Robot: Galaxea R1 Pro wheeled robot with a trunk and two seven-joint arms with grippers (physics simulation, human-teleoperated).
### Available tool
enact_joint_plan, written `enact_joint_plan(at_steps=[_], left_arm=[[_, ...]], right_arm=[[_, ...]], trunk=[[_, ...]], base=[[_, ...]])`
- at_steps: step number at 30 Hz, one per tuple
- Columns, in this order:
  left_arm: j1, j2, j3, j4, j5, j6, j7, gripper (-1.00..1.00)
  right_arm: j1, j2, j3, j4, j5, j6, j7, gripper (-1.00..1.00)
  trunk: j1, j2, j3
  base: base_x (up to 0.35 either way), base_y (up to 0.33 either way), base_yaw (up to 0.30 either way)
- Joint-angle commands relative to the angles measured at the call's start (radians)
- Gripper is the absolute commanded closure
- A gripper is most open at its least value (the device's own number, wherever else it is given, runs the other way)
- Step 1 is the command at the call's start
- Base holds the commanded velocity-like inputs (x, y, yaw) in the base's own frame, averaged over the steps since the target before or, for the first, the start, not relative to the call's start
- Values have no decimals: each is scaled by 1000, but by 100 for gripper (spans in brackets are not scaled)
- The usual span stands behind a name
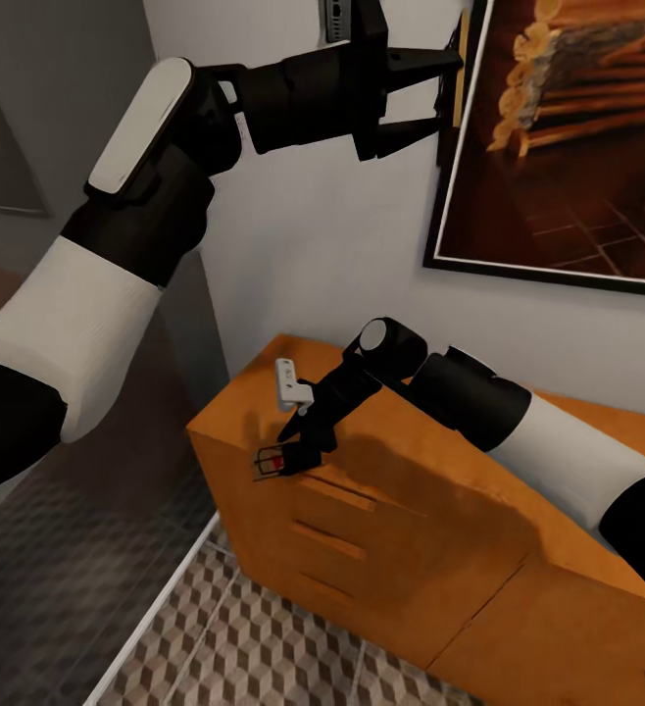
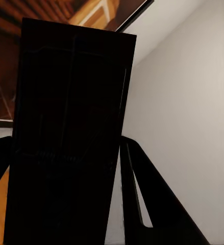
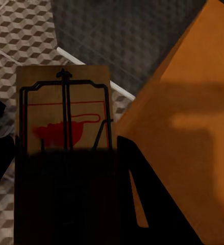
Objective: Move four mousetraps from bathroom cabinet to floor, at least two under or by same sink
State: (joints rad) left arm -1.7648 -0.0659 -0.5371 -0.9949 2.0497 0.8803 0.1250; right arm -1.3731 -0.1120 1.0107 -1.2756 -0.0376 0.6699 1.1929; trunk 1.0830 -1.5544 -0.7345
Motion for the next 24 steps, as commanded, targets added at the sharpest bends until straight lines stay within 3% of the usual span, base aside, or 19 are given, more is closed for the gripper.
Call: enact_joint_plan(at_steps=[1, 8, 15, 24], left_arm=[[-1, 0, 0, 0, 8, 2, 7, 100], [-1, 0, 1, -1, 9, 3, 7, 100], [-1, 0, 0, -1, 8, 0, 7, 100], [-1, 1, 0, -4, 7, 4, 7, 100]], right_arm=[[-1, -1, 2, -1, -4, 8, -1, 100], [-1, -3, 2, 0, -5, 7, 0, 100], [-1, -7, 3, 6, -10, 10, 2, 100], [-1, -54, 5, 7, -8, 11, 1, 100]], trunk=[[-1, -1, -1], [-1, -1, -1], [-1, -1, 5], [-1, -1, 15]], base=[[-277, 163, 0], [-238, 193, 0], [-34, 31, -143], [-1, 1, -241]])
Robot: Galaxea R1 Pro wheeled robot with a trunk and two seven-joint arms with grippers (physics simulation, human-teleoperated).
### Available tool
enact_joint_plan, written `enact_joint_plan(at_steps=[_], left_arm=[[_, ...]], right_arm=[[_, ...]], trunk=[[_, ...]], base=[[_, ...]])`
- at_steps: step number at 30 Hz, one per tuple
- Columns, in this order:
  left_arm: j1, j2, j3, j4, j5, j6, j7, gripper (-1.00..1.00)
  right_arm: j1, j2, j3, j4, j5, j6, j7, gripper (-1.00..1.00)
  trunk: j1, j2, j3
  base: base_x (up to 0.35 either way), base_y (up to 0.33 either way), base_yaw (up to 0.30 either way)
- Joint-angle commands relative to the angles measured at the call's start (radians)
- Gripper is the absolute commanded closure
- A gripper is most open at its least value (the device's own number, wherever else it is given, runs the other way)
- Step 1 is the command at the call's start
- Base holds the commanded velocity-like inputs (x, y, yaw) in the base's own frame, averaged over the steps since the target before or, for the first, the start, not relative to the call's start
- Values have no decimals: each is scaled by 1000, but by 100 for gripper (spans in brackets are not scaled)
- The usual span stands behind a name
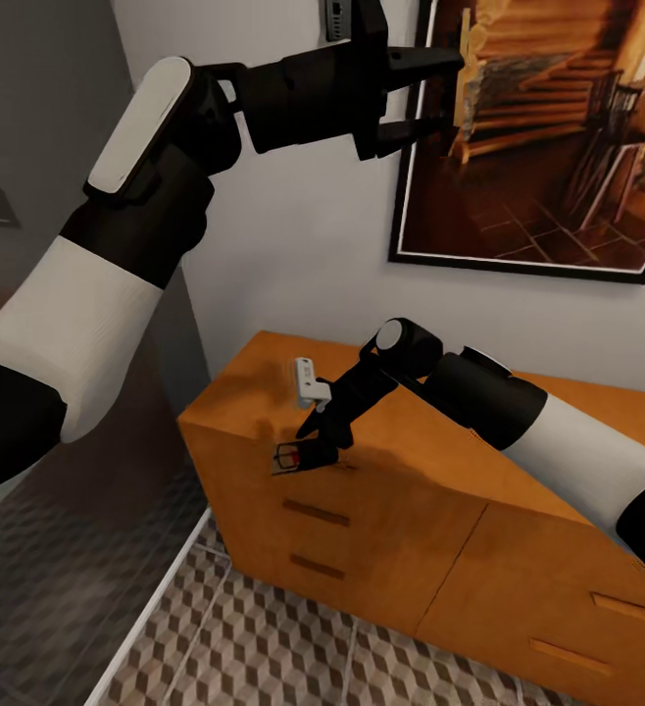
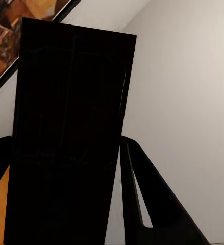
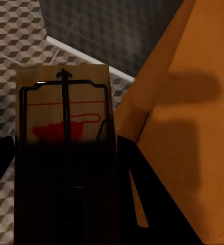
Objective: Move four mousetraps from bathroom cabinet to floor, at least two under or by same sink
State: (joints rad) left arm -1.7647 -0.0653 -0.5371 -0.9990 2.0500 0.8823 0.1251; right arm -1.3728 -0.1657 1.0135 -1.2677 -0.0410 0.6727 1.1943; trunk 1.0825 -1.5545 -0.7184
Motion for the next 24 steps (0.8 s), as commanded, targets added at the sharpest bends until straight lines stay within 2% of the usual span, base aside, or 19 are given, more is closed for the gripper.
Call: enact_joint_plan(at_steps=[1, 6, 17, 24], left_arm=[[-1, 0, 0, -2, 7, 2, 7, 100], [-1, -1, 0, -4, 5, 0, 9, 100], [0, -2, -3, -12, 3, -3, 10, 100], [0, -1, -3, -25, 7, -1, 9, 100]], right_arm=[[-1, -7, 2, -1, -5, 8, -1, 100], [0, -19, 1, -1, -5, 9, -6, 100], [0, -20, -3, -3, -6, 11, -24, 100], [1, -21, -2, -6, -5, 10, -23, 100]], trunk=[[0, 0, 0], [0, 0, 6], [0, 0, 18], [0, 0, 21]], base=[[0, 0, -245], [0, 0, -245], [-1, 1, -246], [-189, 146, -98]])
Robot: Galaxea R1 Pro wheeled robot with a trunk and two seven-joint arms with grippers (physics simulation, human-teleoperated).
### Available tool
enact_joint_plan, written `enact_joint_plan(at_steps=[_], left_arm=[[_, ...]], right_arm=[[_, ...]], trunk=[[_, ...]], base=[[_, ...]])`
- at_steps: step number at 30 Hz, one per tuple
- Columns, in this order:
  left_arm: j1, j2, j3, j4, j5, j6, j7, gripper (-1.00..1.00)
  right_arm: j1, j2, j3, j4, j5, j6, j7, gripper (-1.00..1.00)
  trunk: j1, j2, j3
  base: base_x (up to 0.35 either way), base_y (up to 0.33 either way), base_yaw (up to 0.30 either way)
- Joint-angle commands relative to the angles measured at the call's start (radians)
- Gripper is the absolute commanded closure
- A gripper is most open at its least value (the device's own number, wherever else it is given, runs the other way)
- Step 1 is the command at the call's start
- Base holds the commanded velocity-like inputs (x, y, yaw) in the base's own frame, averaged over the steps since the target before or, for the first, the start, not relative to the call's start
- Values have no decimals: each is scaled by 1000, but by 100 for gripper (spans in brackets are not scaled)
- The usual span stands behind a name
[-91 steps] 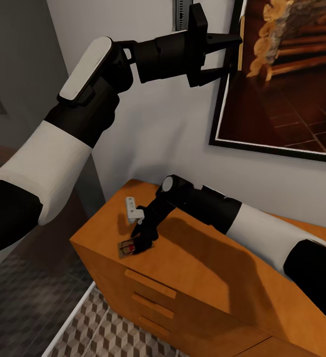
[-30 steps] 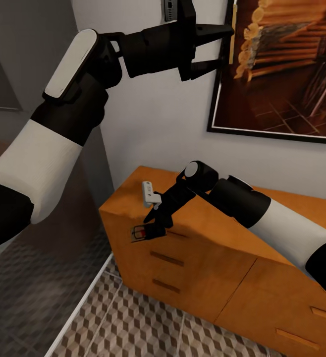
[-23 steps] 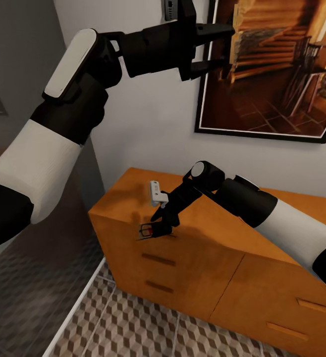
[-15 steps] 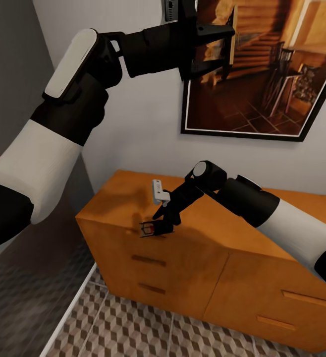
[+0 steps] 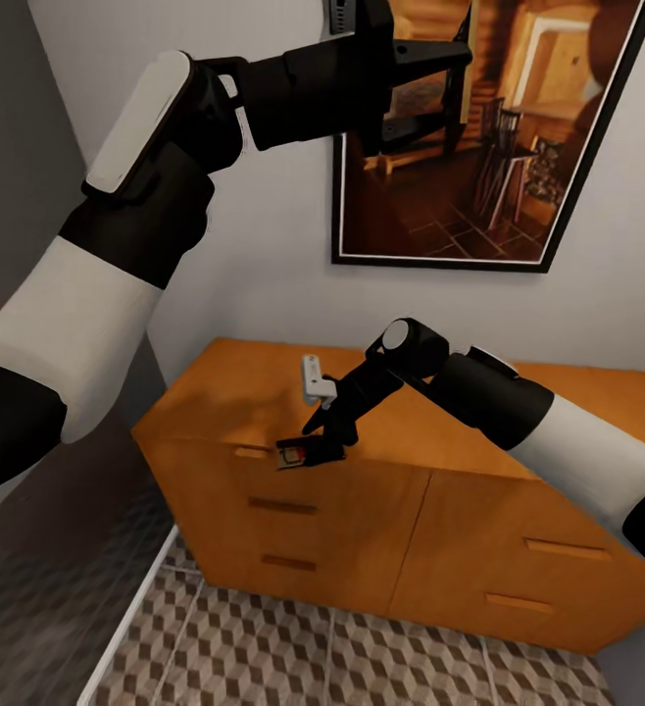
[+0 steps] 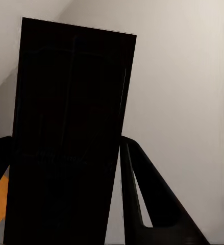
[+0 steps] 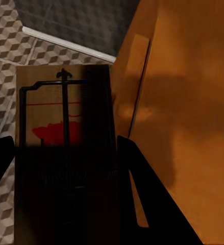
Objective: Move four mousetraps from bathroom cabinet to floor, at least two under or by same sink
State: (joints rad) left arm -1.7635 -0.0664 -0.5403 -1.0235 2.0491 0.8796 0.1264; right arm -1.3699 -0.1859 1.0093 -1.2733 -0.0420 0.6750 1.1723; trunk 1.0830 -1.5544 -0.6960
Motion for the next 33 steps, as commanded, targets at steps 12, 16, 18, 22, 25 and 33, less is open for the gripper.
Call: enact_joint_plan(at_steps=[12, 16, 18, 22, 25, 33], left_arm=[[2, 1, -6, 3, 5, 13, 9, 100], [5, 20, -86, 8, 5, 13, 9, 100], [5, 27, -127, 10, 5, 12, 9, 100], [16, 42, -270, 17, 5, 9, 6, 100], [21, 76, -375, 19, 3, 6, 8, 100], [28, 218, -640, 46, 5, -85, 8, 100]], right_arm=[[10, -5, 6, 7, -10, 7, 5, 100], [39, -7, 8, 6, -6, 8, 4, 100], [47, -6, 10, 9, -8, 9, 4, 100], [114, -5, 12, 9, -4, 9, 0, 100], [171, -26, 13, 12, 5, 3, 2, 100], [312, -138, 13, 8, 25, 1, 9, 100]], trunk=[[-1, -1, -1], [-1, -1, -1], [-1, -1, -1], [-1, -1, -1], [-1, -1, -1], [-1, -1, -1]], base=[[-270, 192, -2], [-272, 193, 0], [-272, 193, 0], [-268, 186, 0], [-221, 132, 0], [-57, 29, 0]])
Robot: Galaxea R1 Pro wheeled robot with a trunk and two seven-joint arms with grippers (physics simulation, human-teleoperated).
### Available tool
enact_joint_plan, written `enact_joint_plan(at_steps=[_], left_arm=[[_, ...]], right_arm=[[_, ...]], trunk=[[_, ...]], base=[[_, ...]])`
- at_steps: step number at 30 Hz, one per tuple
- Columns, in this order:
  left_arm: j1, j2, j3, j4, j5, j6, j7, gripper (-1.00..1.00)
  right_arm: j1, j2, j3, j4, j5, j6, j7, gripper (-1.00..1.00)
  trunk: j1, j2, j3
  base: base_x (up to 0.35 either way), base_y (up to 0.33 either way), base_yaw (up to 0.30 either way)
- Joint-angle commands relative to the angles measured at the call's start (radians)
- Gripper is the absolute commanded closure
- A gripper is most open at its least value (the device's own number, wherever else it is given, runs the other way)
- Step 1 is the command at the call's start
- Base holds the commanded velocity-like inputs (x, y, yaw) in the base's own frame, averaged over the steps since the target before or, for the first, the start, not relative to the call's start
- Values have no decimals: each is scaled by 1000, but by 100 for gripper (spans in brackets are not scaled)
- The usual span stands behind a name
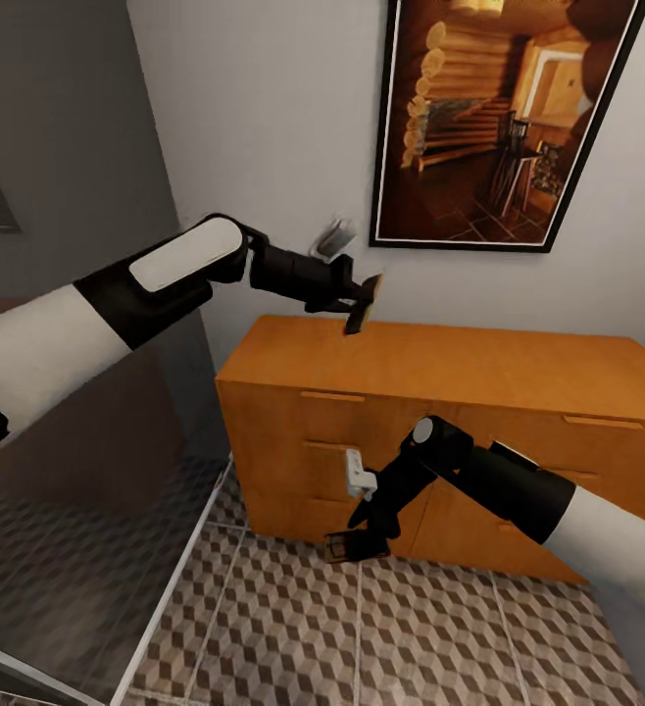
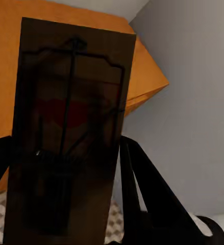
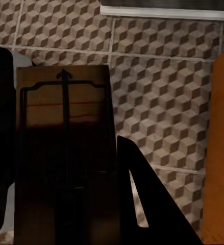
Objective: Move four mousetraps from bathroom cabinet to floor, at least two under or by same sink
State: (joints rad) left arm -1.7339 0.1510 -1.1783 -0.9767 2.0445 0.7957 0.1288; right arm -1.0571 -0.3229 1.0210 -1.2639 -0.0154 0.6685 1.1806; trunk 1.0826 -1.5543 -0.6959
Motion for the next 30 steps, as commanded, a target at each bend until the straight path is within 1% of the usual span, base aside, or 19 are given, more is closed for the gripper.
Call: enact_joint_plan(at_steps=[1, 3, 4, 5, 6, 7, 9, 10, 12, 14, 15, 18, 19, 22, 25, 28, 29, 30], left_arm=[[2, 3, -31, -1, 10, -6, 6, 100], [7, 4, -88, 1, 11, -16, 6, 100], [8, 3, -102, 1, 11, -20, 6, 100], [9, 1, -129, 2, 11, -33, 6, 100], [10, -2, -186, -1, 12, -71, 6, 100], [10, -2, -201, -2, 12, -81, 5, 100], [11, -5, -253, -9, 14, -109, 3, 100], [11, -6, -269, -15, 16, -116, 2, 100], [11, -8, -288, -44, 28, -124, 0, 100], [11, -8, -294, -79, 50, -127, 0, 100], [11, -7, -295, -116, 80, -128, 0, 100], [11, -7, -296, -162, 128, -128, 0, 100], [11, -7, -296, -172, 134, -128, 0, 100], [11, -8, -297, -199, 144, -128, 0, 100], [11, -11, -297, -232, 146, -128, 1, 100], [11, -14, -299, -244, 145, -130, 1, 100], [12, -14, -310, -245, 145, -131, 2, 100], [15, -14, -345, -246, 145, -138, 2, 100]], right_arm=[[5, -15, 1, -1, -4, 10, 3, 100], [13, -41, 0, -1, -6, 9, 6, 100], [15, -45, 0, 0, -6, 9, 6, 100], [19, -52, -1, 1, -8, 8, 6, 100], [32, -62, -1, 4, -10, 8, 6, 100], [35, -66, -1, 4, -10, 8, 5, 100], [43, -86, -1, 5, -10, 10, 4, 100], [44, -96, -1, 6, -10, 10, 4, 100], [47, -115, -1, 5, -9, 13, 4, 100], [47, -122, -1, 5, -10, 15, 4, 100], [48, -125, -1, 6, -11, 16, 3, 100], [56, -127, -1, 10, -12, 17, 2, 100], [59, -128, -1, 11, -12, 17, 2, 100], [68, -128, -1, 27, -12, 18, 2, 100], [75, -128, -1, 66, -11, 17, 1, 100], [78, -126, -1, 99, -11, 16, 0, 100], [79, -126, -1, 111, -11, 15, 0, 100], [81, -125, -1, 129, -11, 14, -1, 100]], trunk=[[0, -1, -1], [0, -1, -1], [0, -1, -1], [0, -1, -1], [0, -1, -1], [0, -1, -1], [0, -1, -1], [0, -1, -1], [0, -1, -1], [0, -1, -1], [0, -1, -1], [0, -1, -1], [0, -1, -1], [0, -1, -1], [0, -1, -1], [0, -1, -1], [0, -1, -1], [0, -1, -1]], base=[[-3, 2, 0], [-2, 1, 0], [-1, 0, 0], [0, 0, 0], [0, 0, 0], [0, 0, 0], [0, 0, 0], [0, 0, 0], [0, 0, 0], [-11, 0, 0], [-167, 0, 0], [-261, 0, 0], [-310, 0, 0], [-324, 0, 0], [-331, 0, 0], [-332, 0, 0], [-332, 0, 0], [-332, 0, 0]])
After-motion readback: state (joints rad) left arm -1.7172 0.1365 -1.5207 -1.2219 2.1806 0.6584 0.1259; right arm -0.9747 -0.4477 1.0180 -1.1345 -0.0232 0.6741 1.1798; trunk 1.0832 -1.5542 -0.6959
